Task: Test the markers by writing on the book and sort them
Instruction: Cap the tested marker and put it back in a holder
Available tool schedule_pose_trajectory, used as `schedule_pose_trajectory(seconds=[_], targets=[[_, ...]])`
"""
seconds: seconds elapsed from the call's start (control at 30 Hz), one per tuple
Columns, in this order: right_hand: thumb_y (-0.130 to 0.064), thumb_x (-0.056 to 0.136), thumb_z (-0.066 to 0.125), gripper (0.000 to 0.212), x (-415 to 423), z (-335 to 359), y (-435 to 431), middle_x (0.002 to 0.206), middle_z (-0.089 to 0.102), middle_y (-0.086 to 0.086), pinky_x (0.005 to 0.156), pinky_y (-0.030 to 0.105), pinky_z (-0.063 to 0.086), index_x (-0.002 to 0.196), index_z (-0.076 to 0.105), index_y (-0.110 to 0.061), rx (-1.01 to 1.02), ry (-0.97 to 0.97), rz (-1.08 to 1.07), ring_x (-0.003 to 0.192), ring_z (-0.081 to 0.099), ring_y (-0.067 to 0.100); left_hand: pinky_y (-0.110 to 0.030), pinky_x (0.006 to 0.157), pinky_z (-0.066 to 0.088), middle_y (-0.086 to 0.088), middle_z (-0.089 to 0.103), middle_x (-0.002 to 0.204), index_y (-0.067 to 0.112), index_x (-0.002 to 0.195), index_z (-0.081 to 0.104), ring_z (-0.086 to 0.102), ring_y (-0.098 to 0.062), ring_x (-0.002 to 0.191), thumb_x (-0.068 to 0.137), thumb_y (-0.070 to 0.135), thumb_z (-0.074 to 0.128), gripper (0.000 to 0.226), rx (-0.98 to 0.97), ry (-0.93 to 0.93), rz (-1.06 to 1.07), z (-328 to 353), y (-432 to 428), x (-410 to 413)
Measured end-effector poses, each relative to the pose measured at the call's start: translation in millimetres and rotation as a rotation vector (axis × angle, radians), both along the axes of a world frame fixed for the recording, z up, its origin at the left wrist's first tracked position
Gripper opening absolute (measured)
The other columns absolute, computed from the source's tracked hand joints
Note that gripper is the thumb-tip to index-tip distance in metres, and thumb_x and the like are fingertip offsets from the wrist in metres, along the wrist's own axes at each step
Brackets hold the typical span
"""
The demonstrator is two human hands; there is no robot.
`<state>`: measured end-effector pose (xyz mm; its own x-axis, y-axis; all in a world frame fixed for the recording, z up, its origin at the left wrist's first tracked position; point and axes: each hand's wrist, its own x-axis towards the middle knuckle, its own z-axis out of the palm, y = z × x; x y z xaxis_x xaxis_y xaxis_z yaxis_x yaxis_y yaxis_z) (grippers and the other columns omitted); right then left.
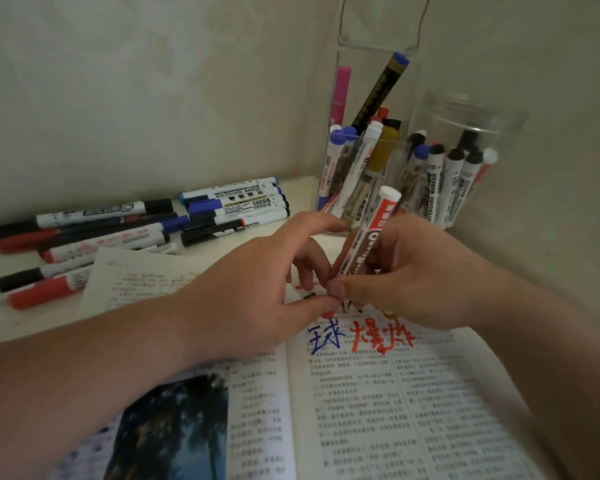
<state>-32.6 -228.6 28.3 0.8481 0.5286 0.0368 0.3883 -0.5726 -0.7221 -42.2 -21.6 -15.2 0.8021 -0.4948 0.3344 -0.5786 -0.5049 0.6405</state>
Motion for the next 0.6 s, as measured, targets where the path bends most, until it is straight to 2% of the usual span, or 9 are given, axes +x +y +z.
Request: schedule_pose_trajectory(seconds=[0.07,0.13,0.23,0.3,0.37,0.43,0.53,0.6], targets=[[-0.022,0.088,0.078,0.004,1.4,-1.6,-3.5,0.072,0.073,0.005,0.062,0.045,0.058,0.084,0.077,-0.022,0.026,0.014,-0.029,0.062,0.067,0.020,-0.022,0.079,0.044,0.027,0.064,0.101,0.049,0.137,0.031,0.063,-0.003,0.097,0.083,0.038,0.078,0.073,0.014,-0.002,0.009,1.5,-1.8,0.1],[-0.021,0.088,0.078,0.008,-1.5,-5.9,-1.8,0.067,0.070,0.000,0.057,0.036,0.054,0.082,0.076,-0.025,0.052,0.005,-0.028,0.058,0.061,0.010,-0.020,0.079,0.043,0.030,0.064,0.101,0.054,0.135,0.030,0.062,0.000,0.097,0.082,0.038,0.078,0.073,0.015,0.000,0.022,2.8,-1.5,0.6],[-0.026,0.089,0.077,0.007,-6.8,-15.1,2.1,0.075,0.071,0.014,0.061,0.051,0.055,0.089,0.075,-0.020,0.111,0.003,-0.014,0.062,0.063,0.027,-0.014,0.079,0.043,0.031,0.063,0.103,0.060,0.132,0.029,0.062,0.003,0.098,0.083,0.037,0.079,0.073,0.028,0.013,0.032,3.4,-0.2,-1.4],[-0.025,0.089,0.078,0.008,-8.8,-18.0,3.3,0.075,0.067,0.018,0.061,0.052,0.052,0.088,0.073,-0.018,0.136,0.003,-0.046,0.059,0.056,0.028,-0.010,0.078,0.042,0.031,0.063,0.104,0.063,0.129,0.029,0.061,0.003,0.099,0.083,0.038,0.079,0.073,0.035,0.030,0.039,4.1,0.2,-3.2],[-0.029,0.087,0.078,0.011,-10.9,-19.8,3.4,0.071,0.062,0.016,0.059,0.048,0.049,0.088,0.071,-0.020,0.130,-0.006,-0.093,0.058,0.050,0.019,-0.009,0.079,0.041,0.030,0.063,0.104,0.061,0.132,0.027,0.059,0.004,0.099,0.084,0.038,0.078,0.074,0.039,0.024,0.039,3.8,-0.8,-3.0],[-0.032,0.086,0.079,0.015,-11.9,-21.9,5.0,0.070,0.062,0.013,0.060,0.047,0.050,0.088,0.070,-0.020,0.124,-0.021,-0.133,0.057,0.051,0.014,-0.009,0.078,0.042,0.028,0.064,0.103,0.060,0.133,0.028,0.060,0.003,0.099,0.084,0.034,0.078,0.074,0.033,0.020,0.042,2.9,-1.3,-1.0],[-0.030,0.083,0.082,0.015,-12.4,-22.4,7.5,0.078,0.068,0.008,0.071,0.049,0.056,0.091,0.071,-0.024,0.218,-0.092,-0.191,0.067,0.063,0.024,-0.009,0.078,0.041,0.029,0.063,0.102,0.064,0.128,0.027,0.058,0.003,0.097,0.084,0.030,0.078,0.075,-0.001,-0.002,0.062,3.8,-0.8,-0.1],[-0.025,0.082,0.083,0.018,-11.7,-21.6,8.0,0.084,0.067,0.003,0.075,0.051,0.056,0.095,0.070,-0.024,0.259,-0.143,-0.243,0.077,0.064,0.024,-0.010,0.077,0.042,0.030,0.063,0.101,0.065,0.125,0.028,0.058,0.002,0.095,0.085,0.031,0.078,0.073,-0.029,-0.011,0.079,5.7,0.3,-1.2]])
